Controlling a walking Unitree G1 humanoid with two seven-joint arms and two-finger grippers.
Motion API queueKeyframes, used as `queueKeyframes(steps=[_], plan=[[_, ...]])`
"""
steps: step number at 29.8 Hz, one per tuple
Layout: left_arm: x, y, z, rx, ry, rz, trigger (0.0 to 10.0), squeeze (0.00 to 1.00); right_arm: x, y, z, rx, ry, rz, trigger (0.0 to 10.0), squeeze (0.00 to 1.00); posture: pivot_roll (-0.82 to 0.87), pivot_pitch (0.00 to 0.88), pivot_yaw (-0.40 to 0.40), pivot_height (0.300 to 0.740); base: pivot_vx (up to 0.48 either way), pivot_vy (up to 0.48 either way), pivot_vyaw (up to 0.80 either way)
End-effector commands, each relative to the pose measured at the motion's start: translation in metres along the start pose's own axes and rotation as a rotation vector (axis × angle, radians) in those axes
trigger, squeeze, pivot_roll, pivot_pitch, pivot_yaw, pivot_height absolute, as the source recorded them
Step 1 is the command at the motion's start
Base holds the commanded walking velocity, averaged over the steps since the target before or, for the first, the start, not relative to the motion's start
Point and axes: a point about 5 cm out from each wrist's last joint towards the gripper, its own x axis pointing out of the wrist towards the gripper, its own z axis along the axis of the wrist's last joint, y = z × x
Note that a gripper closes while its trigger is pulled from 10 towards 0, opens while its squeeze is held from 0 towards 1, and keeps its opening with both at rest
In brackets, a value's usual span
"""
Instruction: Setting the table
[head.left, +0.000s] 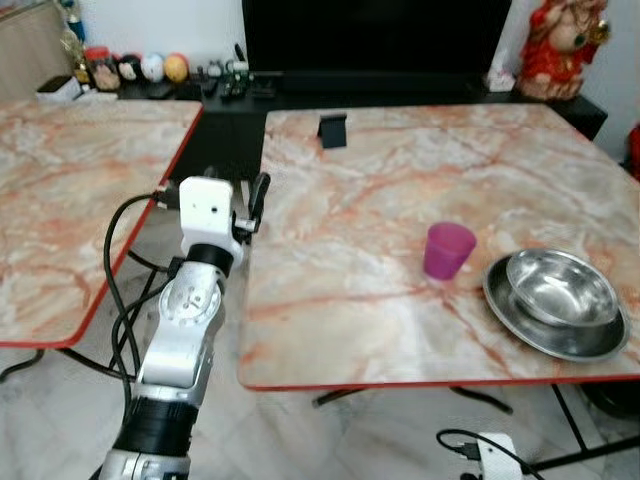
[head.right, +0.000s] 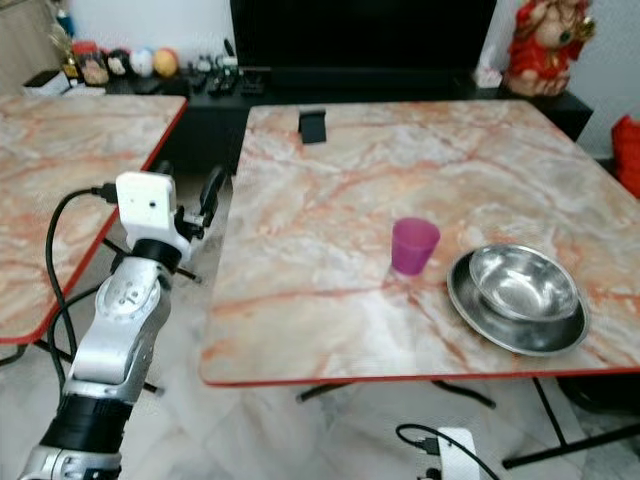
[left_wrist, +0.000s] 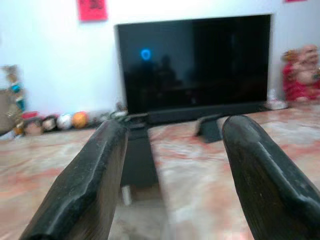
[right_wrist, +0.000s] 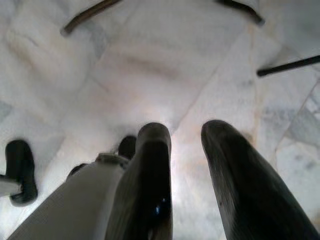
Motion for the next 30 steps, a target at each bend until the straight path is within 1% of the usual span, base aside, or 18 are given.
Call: queueKeyframes(steps=[1,30], plan=[[0.0003,0.0059,-0.0008,0.026,0.007,0.017,10.0,0.0,0.0007,0.0031,0.0035,0.002,-0.013,0.006,10.0,0.0,0.08,0.0,-0.034,0.74,0.0,0.368,0.0],[-0.0002,0.0041,-0.0001,0.033,0.0,0.011,10.0,0.0,0.0004,0.0035,0.0011,-0.014,-0.008,0.011,10.0,0.0,0.09,0.0,-0.035,0.74,0.0,0.366,0.0]])
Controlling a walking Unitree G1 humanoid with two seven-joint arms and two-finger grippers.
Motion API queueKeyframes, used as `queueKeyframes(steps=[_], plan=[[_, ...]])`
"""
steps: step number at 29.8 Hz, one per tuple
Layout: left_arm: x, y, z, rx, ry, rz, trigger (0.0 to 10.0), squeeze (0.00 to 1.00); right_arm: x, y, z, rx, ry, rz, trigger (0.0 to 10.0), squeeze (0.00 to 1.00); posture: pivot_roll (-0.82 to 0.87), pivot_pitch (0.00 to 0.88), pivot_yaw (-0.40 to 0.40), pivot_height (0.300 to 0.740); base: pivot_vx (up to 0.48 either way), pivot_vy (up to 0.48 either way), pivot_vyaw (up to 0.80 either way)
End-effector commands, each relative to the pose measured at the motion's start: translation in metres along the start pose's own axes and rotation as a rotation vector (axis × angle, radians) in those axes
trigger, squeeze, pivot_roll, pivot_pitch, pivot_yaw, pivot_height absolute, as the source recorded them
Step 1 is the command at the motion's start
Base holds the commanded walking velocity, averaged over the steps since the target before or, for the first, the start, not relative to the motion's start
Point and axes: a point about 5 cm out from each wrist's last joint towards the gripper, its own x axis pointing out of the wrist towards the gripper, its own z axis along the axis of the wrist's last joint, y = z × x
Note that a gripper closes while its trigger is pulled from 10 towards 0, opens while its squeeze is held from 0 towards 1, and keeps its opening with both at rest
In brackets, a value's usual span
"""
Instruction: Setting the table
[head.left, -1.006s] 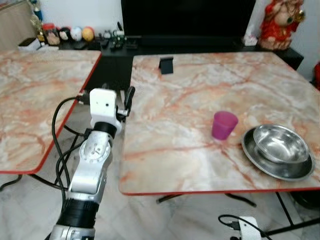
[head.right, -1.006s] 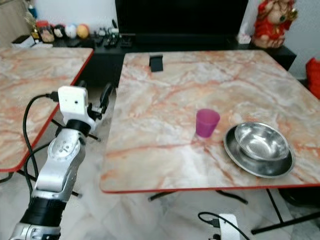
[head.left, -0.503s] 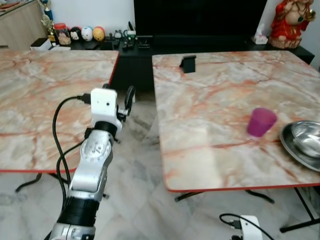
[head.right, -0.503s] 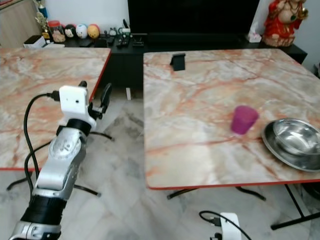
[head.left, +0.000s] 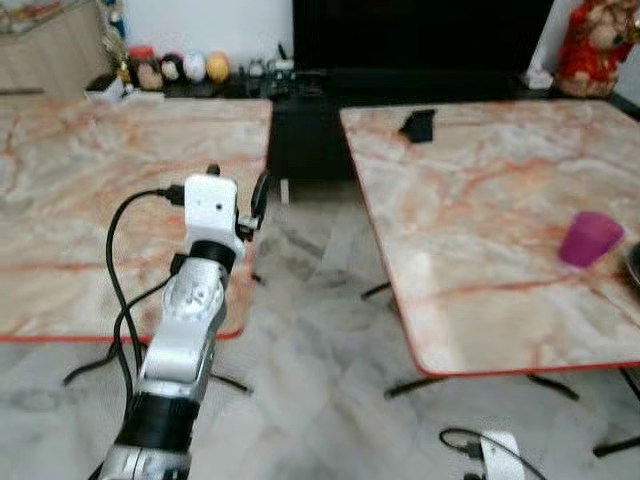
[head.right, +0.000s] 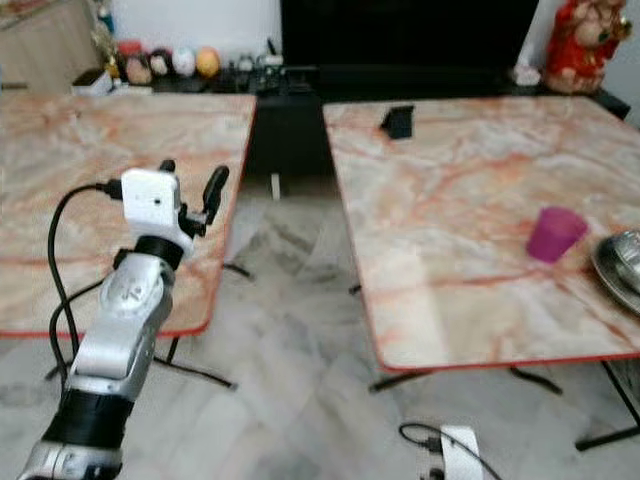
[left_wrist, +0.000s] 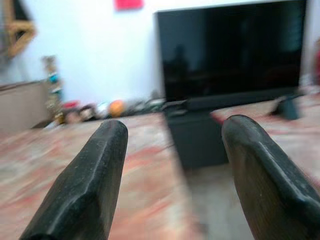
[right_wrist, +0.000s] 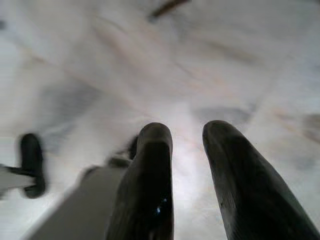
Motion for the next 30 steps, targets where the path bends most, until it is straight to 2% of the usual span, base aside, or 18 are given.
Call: queueKeyframes(steps=[1,6,30], plan=[[0.0018,-0.0041,0.0068,-0.008,-0.029,-0.012,10.0,0.0,-0.0008,-0.0037,-0.002,-0.01,0.002,-0.007,10.0,0.0,0.09,0.0,-0.035,0.74,0.0,0.364,0.0],[0.0022,-0.0054,0.0074,-0.008,-0.033,-0.014,10.0,0.0,-0.0008,-0.0036,-0.0022,-0.02,0.003,-0.005,10.0,0.0,0.08,0.0,-0.034,0.74,0.0,0.341,0.1],[0.0035,-0.001,0.0071,0.031,-0.032,0.01,10.0,0.0,-0.0004,-0.0038,0.0009,-0.017,-0.004,-0.002,10.0,0.0,0.09,0.0,-0.042,0.74,0.0,0.0,0.8]])
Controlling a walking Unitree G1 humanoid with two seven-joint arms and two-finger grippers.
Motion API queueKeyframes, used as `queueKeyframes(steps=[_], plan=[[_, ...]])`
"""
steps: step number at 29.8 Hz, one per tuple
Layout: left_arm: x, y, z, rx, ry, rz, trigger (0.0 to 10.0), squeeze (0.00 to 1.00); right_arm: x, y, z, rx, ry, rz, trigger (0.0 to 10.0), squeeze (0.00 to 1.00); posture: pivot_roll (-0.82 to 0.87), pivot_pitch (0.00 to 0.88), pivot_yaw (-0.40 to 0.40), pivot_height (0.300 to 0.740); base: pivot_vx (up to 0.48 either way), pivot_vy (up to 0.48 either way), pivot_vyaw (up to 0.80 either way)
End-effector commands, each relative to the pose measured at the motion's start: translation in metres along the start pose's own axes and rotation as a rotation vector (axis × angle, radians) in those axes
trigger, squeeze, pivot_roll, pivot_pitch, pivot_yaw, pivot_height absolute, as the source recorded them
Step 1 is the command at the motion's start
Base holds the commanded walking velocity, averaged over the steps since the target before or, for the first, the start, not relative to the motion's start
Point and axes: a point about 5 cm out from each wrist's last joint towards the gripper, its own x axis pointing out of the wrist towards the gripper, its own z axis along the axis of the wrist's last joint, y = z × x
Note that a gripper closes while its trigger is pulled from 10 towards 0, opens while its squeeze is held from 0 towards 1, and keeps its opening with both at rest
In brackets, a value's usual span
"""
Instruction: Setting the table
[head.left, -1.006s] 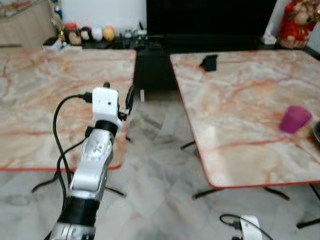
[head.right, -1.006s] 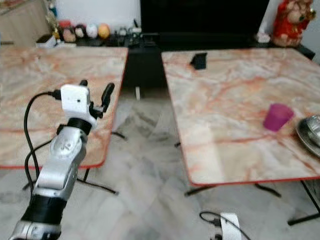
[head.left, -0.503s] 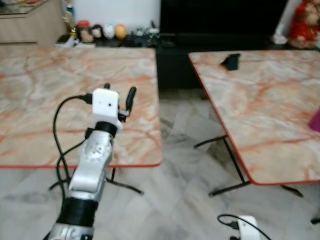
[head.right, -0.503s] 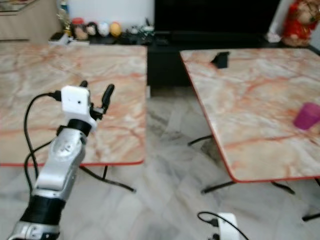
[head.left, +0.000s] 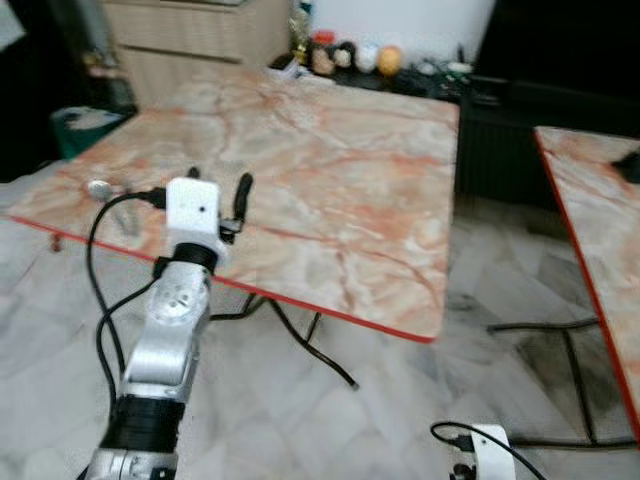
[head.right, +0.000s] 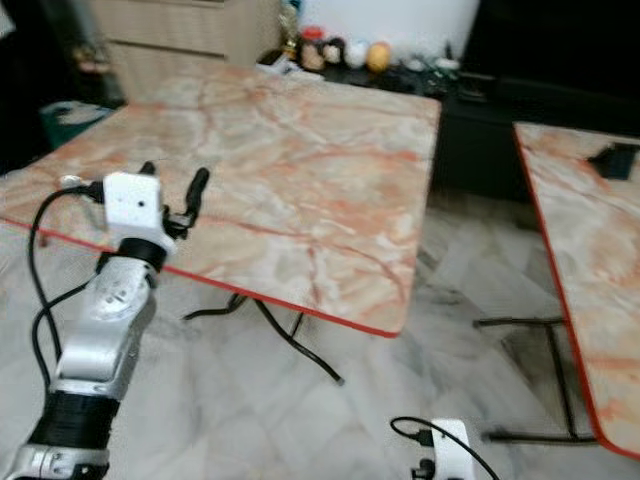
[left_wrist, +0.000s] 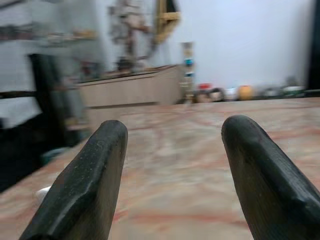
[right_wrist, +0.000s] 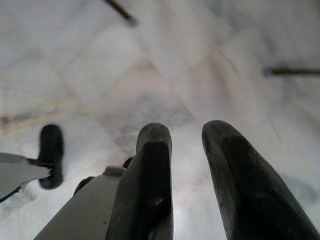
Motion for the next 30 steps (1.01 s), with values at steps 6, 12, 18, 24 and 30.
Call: queueKeyframes(steps=[6,12,18,24,30], plan=[[0.003,-0.002,0.007,0.023,-0.03,0.007,10.0,0.0,-0.001,-0.003,-0.002,-0.009,0.007,-0.006,10.0,0.0,0.1,0.0,-0.044,0.74,0.0,0.0,0.8],[0.002,0.006,0.004,0.043,-0.016,0.058,10.0,0.0,-0.001,-0.003,-0.002,-0.01,0.007,-0.005,10.0,0.0,0.1,0.0,-0.044,0.74,0.0,0.0,0.8],[-0.002,0.027,-0.011,0.11,0.053,0.189,10.0,0.0,-0.001,-0.003,-0.002,-0.011,0.007,-0.005,10.0,0.0,0.09,0.0,-0.046,0.74,0.0,0.0,0.8],[-0.021,0.065,-0.043,0.237,0.22,0.411,10.0,0.0,-0.001,-0.003,-0.002,-0.008,0.006,-0.005,10.0,0.0,0.1,0.0,-0.047,0.74,0.0,0.0,0.8],[-0.055,0.085,-0.093,0.216,0.472,0.494,10.0,0.0,-0.001,-0.004,-0.002,0.004,0.005,-0.005,10.0,0.0,0.1,0.0,-0.049,0.74,0.0,0.0,0.28]])
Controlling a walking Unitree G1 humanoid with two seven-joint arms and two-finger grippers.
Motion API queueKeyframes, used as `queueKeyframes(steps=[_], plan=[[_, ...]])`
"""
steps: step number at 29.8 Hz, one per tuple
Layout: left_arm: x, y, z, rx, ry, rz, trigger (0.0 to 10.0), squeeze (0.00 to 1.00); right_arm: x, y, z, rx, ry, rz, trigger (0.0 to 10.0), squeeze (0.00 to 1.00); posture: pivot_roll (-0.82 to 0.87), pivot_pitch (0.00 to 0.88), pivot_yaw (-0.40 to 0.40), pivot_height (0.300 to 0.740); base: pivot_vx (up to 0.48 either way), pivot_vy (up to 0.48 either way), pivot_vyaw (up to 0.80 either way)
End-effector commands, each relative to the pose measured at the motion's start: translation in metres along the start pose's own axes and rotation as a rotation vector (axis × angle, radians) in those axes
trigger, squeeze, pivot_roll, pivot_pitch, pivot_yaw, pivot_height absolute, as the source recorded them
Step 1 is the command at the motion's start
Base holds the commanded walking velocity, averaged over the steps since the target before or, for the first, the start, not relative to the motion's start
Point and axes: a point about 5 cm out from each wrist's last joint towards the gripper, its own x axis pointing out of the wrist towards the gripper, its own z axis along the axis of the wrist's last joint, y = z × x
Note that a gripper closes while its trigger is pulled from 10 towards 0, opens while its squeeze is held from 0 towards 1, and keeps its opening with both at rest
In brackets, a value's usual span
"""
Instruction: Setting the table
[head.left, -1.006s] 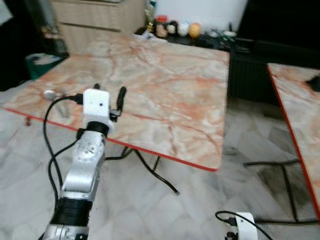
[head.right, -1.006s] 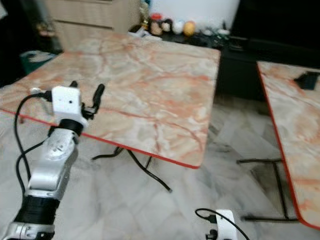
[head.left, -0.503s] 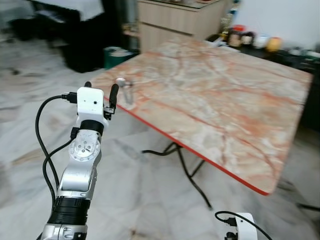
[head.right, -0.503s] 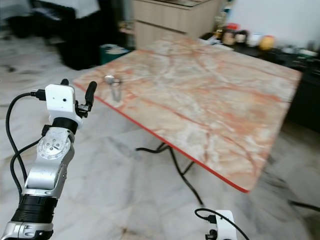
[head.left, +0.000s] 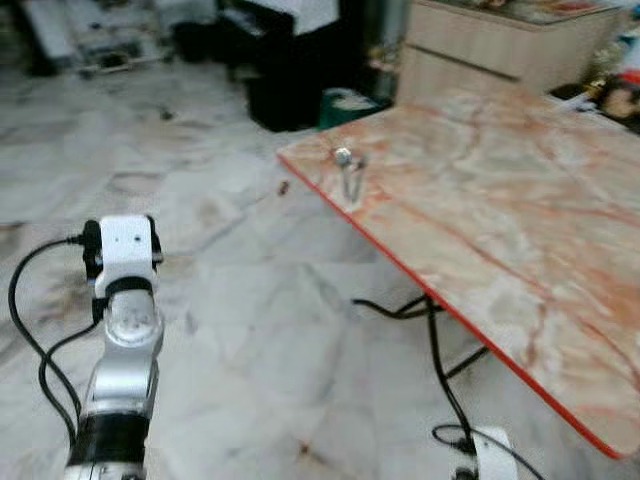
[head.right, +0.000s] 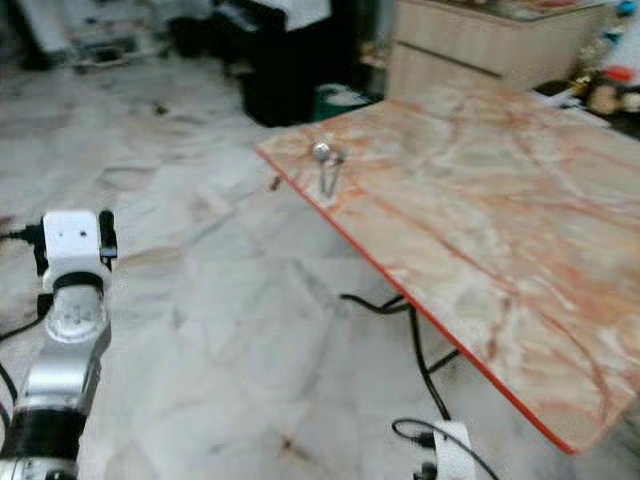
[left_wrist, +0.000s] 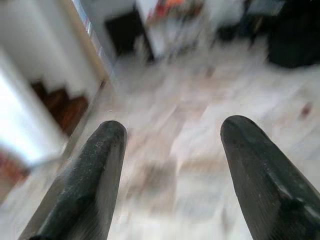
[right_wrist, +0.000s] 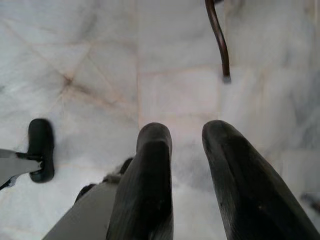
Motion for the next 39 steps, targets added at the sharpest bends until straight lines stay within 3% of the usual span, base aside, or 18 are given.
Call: queueKeyframes(steps=[1,3,7,10,11,12,15,18,19,29,39], plan=[[-0.002,0.005,-0.023,-0.018,0.112,0.016,10.0,0.0,0.0,0.0,0.0,0.002,-0.002,0.002,10.0,0.0,0.1,0.0,-0.049,0.74,0.0,0.0,0.0],[-0.01,-0.001,-0.053,-0.053,0.24,-0.051,10.0,0.0,0.0,0.0,0.0,0.003,-0.002,0.001,10.0,0.0,0.1,0.0,-0.049,0.74,0.0,0.0,0.0],[-0.031,-0.024,-0.088,-0.03,0.363,-0.278,10.0,0.0,0.0,0.0,0.0,0.006,-0.003,-0.003,10.0,0.0,0.1,0.0,-0.05,0.74,0.0,0.0,0.0],[-0.039,-0.031,-0.096,-0.015,0.382,-0.336,10.0,0.0,0.0,0.0,0.0,0.007,-0.006,-0.008,10.0,0.0,0.1,0.0,-0.048,0.74,0.0,0.0,0.0],[-0.05,-0.043,-0.107,0.005,0.429,-0.438,10.0,0.0,0.0,-0.001,0.0,0.009,-0.009,-0.016,10.0,0.0,0.09,0.0,-0.046,0.74,0.0,0.0,0.0],[-0.053,-0.046,-0.111,0.013,0.44,-0.47,10.0,0.0,0.0,-0.001,0.0,0.011,-0.01,-0.019,10.0,0.0,0.09,0.0,-0.044,0.74,0.0,0.0,0.0],[-0.064,-0.055,-0.121,-0.016,0.501,-0.539,10.0,0.0,0.0,-0.001,0.0,0.018,-0.013,-0.023,10.0,0.0,0.09,0.0,-0.042,0.74,0.0,0.0,0.0],[-0.083,-0.065,-0.136,0.063,0.548,-0.644,10.0,0.0,0.0,0.0,-0.001,0.021,-0.014,-0.024,10.0,0.0,0.09,0.0,-0.039,0.74,0.0,0.0,0.0],[-0.085,-0.066,-0.139,0.084,0.556,-0.654,10.0,0.0,0.0,0.0,-0.001,0.022,-0.014,-0.024,10.0,0.0,0.09,0.0,-0.039,0.74,0.0,0.0,0.0],[-0.107,-0.059,-0.166,-0.004,0.735,-0.563,10.0,0.0,0.0,0.0,0.001,0.035,-0.02,-0.031,10.0,0.0,0.09,0.0,-0.038,0.74,0.0,0.0,0.0],[-0.118,-0.053,-0.177,-0.006,0.8,-0.556,10.0,0.0,0.0,0.0,0.001,0.039,-0.022,-0.033,10.0,0.0,0.08,0.0,-0.036,0.74,0.0,0.0,0.0]])
